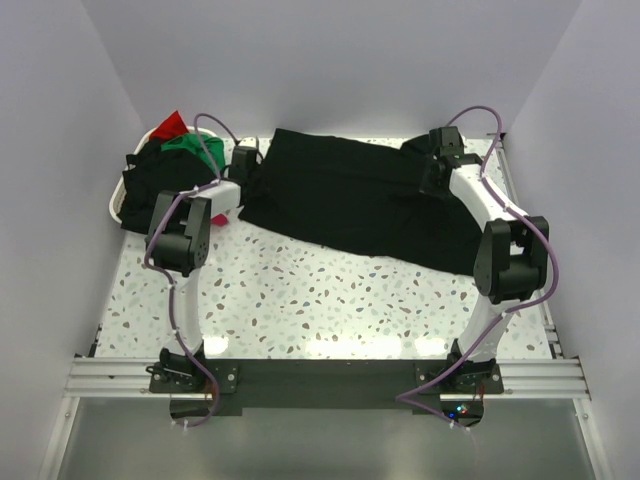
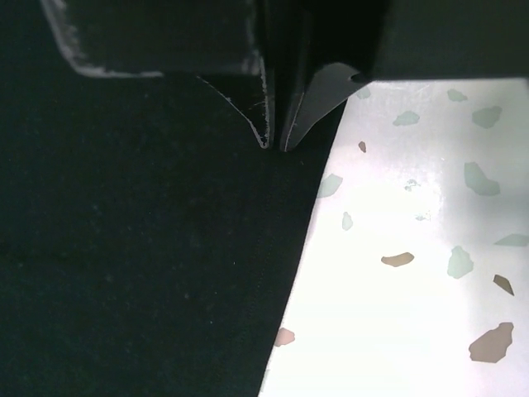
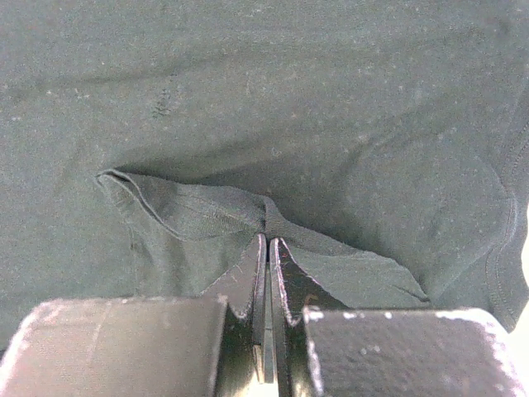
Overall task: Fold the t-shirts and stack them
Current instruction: Fold the tshirt
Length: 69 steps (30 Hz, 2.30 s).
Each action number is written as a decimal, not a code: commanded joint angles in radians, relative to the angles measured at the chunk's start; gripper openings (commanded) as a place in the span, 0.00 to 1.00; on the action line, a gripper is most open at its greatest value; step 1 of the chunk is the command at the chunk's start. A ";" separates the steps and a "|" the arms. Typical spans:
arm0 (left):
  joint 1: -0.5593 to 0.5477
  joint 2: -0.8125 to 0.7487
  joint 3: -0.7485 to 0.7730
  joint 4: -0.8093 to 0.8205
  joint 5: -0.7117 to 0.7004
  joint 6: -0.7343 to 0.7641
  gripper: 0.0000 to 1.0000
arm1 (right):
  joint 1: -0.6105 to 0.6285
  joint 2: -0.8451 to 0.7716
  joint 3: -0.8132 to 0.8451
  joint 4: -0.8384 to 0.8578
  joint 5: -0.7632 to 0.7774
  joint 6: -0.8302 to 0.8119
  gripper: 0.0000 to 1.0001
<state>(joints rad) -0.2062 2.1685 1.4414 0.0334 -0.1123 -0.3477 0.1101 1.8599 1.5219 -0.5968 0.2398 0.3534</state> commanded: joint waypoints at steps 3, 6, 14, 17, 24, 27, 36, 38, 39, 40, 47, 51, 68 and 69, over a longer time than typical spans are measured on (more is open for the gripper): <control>-0.004 -0.065 -0.039 0.000 -0.023 0.023 0.00 | -0.006 0.007 0.053 0.022 -0.007 -0.017 0.00; -0.007 -0.093 -0.065 0.022 -0.041 0.023 0.00 | -0.004 0.012 0.055 0.020 -0.005 -0.019 0.00; -0.012 -0.128 -0.085 0.022 -0.081 0.029 0.13 | -0.006 0.013 0.058 0.017 -0.010 -0.022 0.00; -0.012 -0.131 -0.085 0.010 -0.086 0.029 0.22 | -0.004 0.016 0.060 0.014 -0.013 -0.024 0.00; -0.012 -0.147 -0.105 0.020 -0.095 0.027 0.37 | -0.004 0.021 0.061 0.009 -0.017 -0.025 0.00; -0.012 -0.141 -0.104 0.022 -0.073 0.026 0.39 | -0.004 0.021 0.061 0.009 -0.016 -0.027 0.00; -0.012 -0.119 -0.098 0.031 -0.032 0.024 0.33 | -0.004 0.019 0.060 0.006 -0.011 -0.030 0.00; -0.012 -0.113 -0.096 0.034 -0.023 0.026 0.28 | -0.004 0.016 0.058 0.006 -0.010 -0.030 0.00; -0.013 -0.111 -0.095 0.036 -0.021 0.026 0.26 | -0.004 0.015 0.057 0.005 -0.010 -0.031 0.00; -0.012 -0.108 -0.095 0.036 -0.020 0.026 0.22 | -0.003 0.015 0.058 0.006 -0.011 -0.030 0.00; -0.009 -0.124 -0.104 0.043 -0.029 0.019 0.00 | -0.004 0.001 0.064 0.008 0.003 -0.028 0.00; -0.004 -0.137 -0.116 0.059 -0.032 0.019 0.00 | -0.004 -0.025 0.061 0.005 0.022 -0.027 0.00; 0.008 -0.220 -0.193 0.120 -0.067 0.006 0.00 | -0.024 -0.097 0.034 -0.015 0.104 -0.025 0.00; 0.008 -0.223 -0.194 0.126 -0.067 0.004 0.00 | -0.027 -0.096 0.034 -0.015 0.104 -0.024 0.00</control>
<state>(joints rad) -0.2089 2.0171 1.2575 0.0853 -0.1532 -0.3305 0.0937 1.8122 1.5410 -0.6182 0.3065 0.3389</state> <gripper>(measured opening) 0.019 0.012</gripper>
